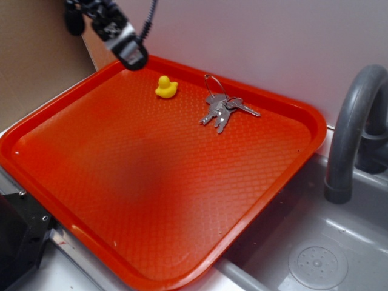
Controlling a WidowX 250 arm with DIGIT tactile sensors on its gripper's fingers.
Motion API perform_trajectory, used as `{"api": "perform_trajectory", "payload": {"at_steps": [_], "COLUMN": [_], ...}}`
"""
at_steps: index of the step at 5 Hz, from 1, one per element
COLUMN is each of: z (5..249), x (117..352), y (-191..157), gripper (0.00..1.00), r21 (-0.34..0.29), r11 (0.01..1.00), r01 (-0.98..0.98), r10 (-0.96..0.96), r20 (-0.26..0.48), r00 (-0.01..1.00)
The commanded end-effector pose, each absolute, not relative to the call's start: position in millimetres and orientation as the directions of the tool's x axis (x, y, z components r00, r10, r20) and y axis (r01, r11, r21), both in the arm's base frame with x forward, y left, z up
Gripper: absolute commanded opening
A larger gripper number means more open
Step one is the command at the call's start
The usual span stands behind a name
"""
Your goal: Grab the silver keys.
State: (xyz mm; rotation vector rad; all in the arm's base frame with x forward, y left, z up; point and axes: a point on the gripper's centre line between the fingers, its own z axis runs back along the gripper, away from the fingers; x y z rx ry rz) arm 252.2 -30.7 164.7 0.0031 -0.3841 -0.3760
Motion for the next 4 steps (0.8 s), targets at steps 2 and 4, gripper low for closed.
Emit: {"api": "perform_trajectory", "payload": {"at_steps": [2, 4], "z": [137, 99], "x": [315, 349], "y": [-31, -32], "gripper": [1.0, 1.0], "r21": [0.219, 0.287], "r11": [0.79, 0.706], "r01": [0.572, 0.648], "r10": [-0.593, -0.695], "r20": [0.505, 0.458], "r00": [0.627, 0.554]}}
